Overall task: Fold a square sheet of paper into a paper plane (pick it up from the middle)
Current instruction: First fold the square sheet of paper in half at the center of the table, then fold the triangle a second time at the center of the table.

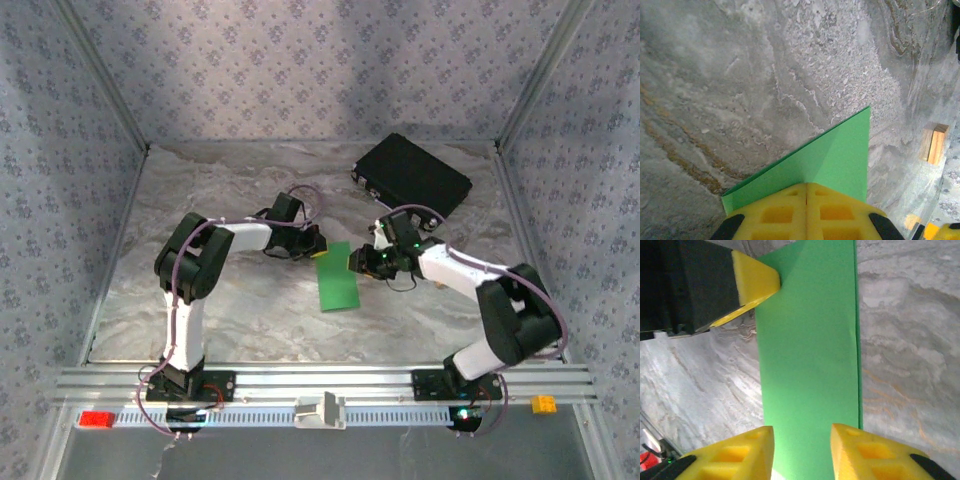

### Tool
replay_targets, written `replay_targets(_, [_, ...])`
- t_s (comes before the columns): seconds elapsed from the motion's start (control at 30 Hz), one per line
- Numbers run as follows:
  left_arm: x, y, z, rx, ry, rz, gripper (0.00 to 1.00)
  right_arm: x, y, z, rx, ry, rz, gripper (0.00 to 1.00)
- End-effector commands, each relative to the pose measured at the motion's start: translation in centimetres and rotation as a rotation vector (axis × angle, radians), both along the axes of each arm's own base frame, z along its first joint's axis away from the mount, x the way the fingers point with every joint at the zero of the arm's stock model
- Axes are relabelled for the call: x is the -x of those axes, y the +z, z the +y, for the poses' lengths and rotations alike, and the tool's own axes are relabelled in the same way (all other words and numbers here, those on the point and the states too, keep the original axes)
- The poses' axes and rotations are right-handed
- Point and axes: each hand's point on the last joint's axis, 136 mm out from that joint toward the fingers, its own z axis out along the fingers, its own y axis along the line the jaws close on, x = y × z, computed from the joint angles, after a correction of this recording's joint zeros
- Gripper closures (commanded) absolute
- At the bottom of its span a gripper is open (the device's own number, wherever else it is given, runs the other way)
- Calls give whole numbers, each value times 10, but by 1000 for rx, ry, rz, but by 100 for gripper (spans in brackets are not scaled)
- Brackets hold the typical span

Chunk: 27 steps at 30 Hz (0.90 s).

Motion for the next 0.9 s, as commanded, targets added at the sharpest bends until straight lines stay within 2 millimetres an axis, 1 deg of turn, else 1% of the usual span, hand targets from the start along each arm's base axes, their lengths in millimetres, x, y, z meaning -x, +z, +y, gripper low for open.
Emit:
replay_targets(0.0, [14, -28, 14, -67, 8, 59, 94, 31, -18, -9, 7, -18, 140, 61])
replay_targets(0.13, [13, -27, 14, -63, 12, 60, 94, 50, -27, -9, -6, -26, 192, 59])
replay_targets(0.2, [13, -26, 13, -61, 10, 57, 94, 55, -31, -11, -7, -34, 203, 58])
replay_targets(0.53, [12, -26, 12, -59, 2, 59, 94, 69, -42, -10, -39, -27, 242, 60])
replay_targets(0.7, [13, -28, 12, -60, 3, 64, 94, 71, -42, -8, -60, -20, 246, 63])
replay_targets(0.87, [13, -28, 11, -61, 0, 66, 95, 71, -42, -6, -72, -18, 250, 63])
